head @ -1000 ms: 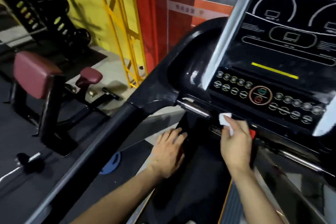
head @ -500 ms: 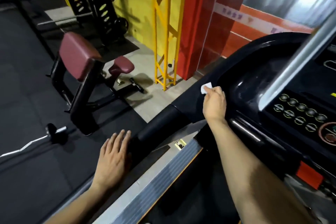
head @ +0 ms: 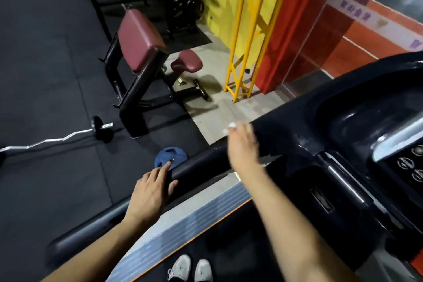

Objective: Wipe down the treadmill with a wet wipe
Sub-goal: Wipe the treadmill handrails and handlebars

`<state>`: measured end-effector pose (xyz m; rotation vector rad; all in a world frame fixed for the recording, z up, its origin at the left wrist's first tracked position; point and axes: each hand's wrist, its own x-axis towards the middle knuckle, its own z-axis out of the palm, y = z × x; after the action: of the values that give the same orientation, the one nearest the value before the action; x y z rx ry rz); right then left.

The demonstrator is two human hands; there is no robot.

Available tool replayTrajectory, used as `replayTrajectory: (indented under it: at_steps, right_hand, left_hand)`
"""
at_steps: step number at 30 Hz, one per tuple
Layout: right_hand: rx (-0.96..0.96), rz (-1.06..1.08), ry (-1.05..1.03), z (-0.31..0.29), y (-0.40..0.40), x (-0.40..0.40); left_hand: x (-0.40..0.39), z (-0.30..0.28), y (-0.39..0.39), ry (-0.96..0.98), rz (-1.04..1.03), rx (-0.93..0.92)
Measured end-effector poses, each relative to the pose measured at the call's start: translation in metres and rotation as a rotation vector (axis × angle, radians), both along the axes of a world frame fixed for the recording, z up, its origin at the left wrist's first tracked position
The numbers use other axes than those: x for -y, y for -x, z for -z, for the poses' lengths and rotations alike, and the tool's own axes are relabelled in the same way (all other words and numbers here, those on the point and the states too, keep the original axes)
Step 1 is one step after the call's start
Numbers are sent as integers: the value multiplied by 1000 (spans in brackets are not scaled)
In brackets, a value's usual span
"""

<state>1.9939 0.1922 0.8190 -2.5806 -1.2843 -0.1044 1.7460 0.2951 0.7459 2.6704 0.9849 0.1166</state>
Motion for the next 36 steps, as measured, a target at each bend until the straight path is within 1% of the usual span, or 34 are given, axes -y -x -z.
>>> replayTrajectory:
  at_steps: [2, 4, 6, 9, 13, 15, 17, 19, 24, 25, 27, 30, 31, 33, 36]
  right_hand:
    - [2, 183, 2, -5, -35, 5]
    - [33, 223, -13, 2, -40, 0]
    - [5, 203, -22, 13, -17, -9]
    - [-92, 92, -46, 31, 54, -26]
    - [-154, -163, -69, 47, 164, -47]
    - [-171, -287, -96, 49, 185, -45]
    - [-163, -346, -164, 52, 172, -36]
    - [-104, -302, -206, 55, 136, -21]
    - [-33, 36, -328, 50, 9, 25]
    - [-53, 95, -348, 46, -6, 31]
    - [-102, 186, -401, 42, -6, 32]
    - [-219, 208, -441, 46, 36, 18]
    - [-248, 177, -423, 51, 59, 11]
    - [-244, 85, -350, 62, 116, -5]
    - [-237, -85, -311, 71, 210, -31]
  left_hand:
    - [9, 2, 11, -12, -53, -27]
    - [16, 3, 30, -60, -75, -42]
    - [20, 4, 52, -97, -120, -32]
    - [23, 4, 87, -138, -235, -61]
    - [25, 7, 130, -157, -320, -112]
    - [26, 5, 140, -156, -330, -118]
    - [26, 3, 142, -152, -334, -111]
    - [26, 1, 141, -150, -359, -81]
    - [26, 2, 139, -113, -369, -66]
    - [23, 2, 137, -97, -364, -60]
    - [20, 2, 139, -66, -355, -57]
    - [15, 1, 147, 8, -363, -4]
    - [11, 1, 152, 32, -364, 14]
    - [6, 0, 164, 55, -371, 28]
    - [0, 4, 195, -7, -428, 0]
